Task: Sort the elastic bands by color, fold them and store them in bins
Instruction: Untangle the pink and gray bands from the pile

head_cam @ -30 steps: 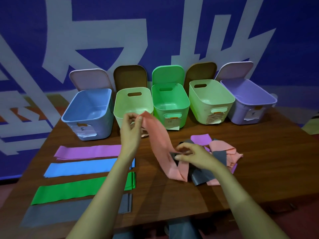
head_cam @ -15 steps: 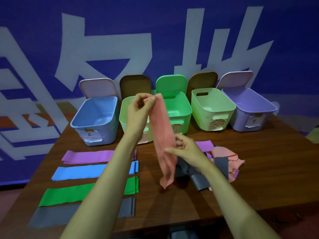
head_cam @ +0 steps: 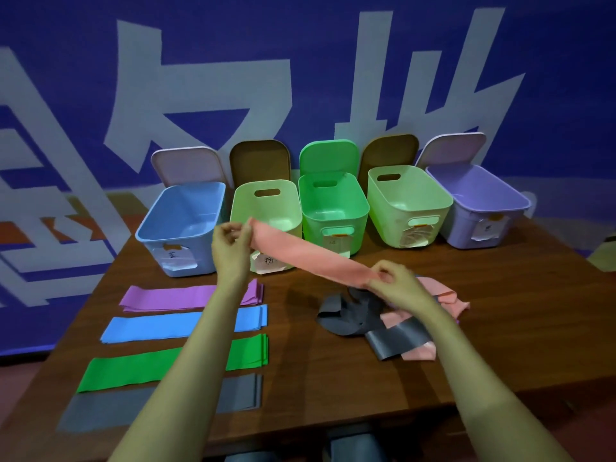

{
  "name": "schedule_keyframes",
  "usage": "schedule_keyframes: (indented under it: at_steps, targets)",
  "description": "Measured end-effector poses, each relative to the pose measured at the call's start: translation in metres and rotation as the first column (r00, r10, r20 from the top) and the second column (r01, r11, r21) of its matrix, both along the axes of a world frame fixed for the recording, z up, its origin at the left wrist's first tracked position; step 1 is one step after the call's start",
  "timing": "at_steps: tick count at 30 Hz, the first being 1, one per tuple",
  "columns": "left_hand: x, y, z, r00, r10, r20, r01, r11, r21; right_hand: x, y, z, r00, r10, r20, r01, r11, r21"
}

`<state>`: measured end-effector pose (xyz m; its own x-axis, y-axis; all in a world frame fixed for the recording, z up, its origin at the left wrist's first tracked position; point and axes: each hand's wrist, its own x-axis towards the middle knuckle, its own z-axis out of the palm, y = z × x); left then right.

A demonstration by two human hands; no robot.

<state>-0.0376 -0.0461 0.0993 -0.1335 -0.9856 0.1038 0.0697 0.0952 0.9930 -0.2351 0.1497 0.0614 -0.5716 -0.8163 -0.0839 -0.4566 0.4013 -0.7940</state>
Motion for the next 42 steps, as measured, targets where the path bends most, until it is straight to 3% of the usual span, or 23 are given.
schedule_keyframes:
  at_steps: [4, 5, 7, 9, 14, 17, 20, 25, 30, 36, 39, 42]
  targets:
    - [-0.008, 0.009, -0.048, 0.919, -0.243, 0.310, 0.214, 0.969, 0.125, -0.032, -0.001, -0.001, 0.959, -0.243, -0.146, 0.236, 0.970, -0.065]
    - [-0.016, 0.016, -0.059, 0.884, -0.311, 0.349, 0.276, 0.950, 0.149, -0.039, -0.005, -0.002, 0.938, -0.326, -0.115, 0.310, 0.941, -0.136]
    - [-0.033, 0.031, -0.074, 0.884, -0.369, 0.287, 0.309, 0.922, 0.232, -0.049, -0.018, -0.004, 0.915, -0.405, -0.008, 0.392, 0.890, -0.231]
    - [-0.053, 0.043, -0.083, 0.923, -0.336, 0.186, 0.268, 0.911, 0.312, -0.056, -0.033, -0.013, 0.934, -0.354, 0.043, 0.355, 0.912, -0.203]
    - [-0.084, 0.068, -0.098, 0.871, -0.326, 0.368, 0.251, 0.939, 0.236, -0.067, -0.054, -0.059, 0.965, -0.262, -0.021, 0.262, 0.964, 0.052]
    - [-0.092, 0.082, -0.109, 0.799, -0.363, 0.480, 0.324, 0.931, 0.166, -0.070, -0.057, -0.074, 0.959, -0.185, -0.216, 0.232, 0.947, 0.222]
    - [-0.096, 0.089, -0.115, 0.741, -0.354, 0.571, 0.377, 0.922, 0.083, -0.068, -0.056, -0.073, 0.944, -0.090, -0.317, 0.177, 0.950, 0.256]
    - [-0.086, 0.106, -0.113, 0.658, -0.420, 0.626, 0.504, 0.862, 0.048, -0.064, -0.028, -0.070, 0.979, 0.026, -0.203, 0.038, 0.952, 0.303]
    - [-0.072, 0.117, -0.109, 0.757, -0.418, 0.503, 0.457, 0.888, 0.051, -0.060, -0.007, -0.059, 0.990, 0.108, -0.094, -0.072, 0.942, 0.327]
    - [-0.058, 0.077, -0.090, 0.911, -0.225, 0.345, 0.194, 0.973, 0.123, -0.062, -0.015, -0.023, 0.989, -0.014, -0.144, 0.007, 0.999, -0.048]
    - [-0.045, 0.049, -0.078, 0.963, -0.129, 0.237, 0.097, 0.985, 0.143, -0.066, -0.024, -0.008, 0.998, -0.053, 0.041, 0.058, 0.990, -0.132]
    - [-0.028, 0.024, -0.074, 0.980, -0.039, 0.196, 0.007, 0.987, 0.161, -0.076, -0.029, -0.009, 0.969, -0.139, 0.204, 0.164, 0.981, -0.108]
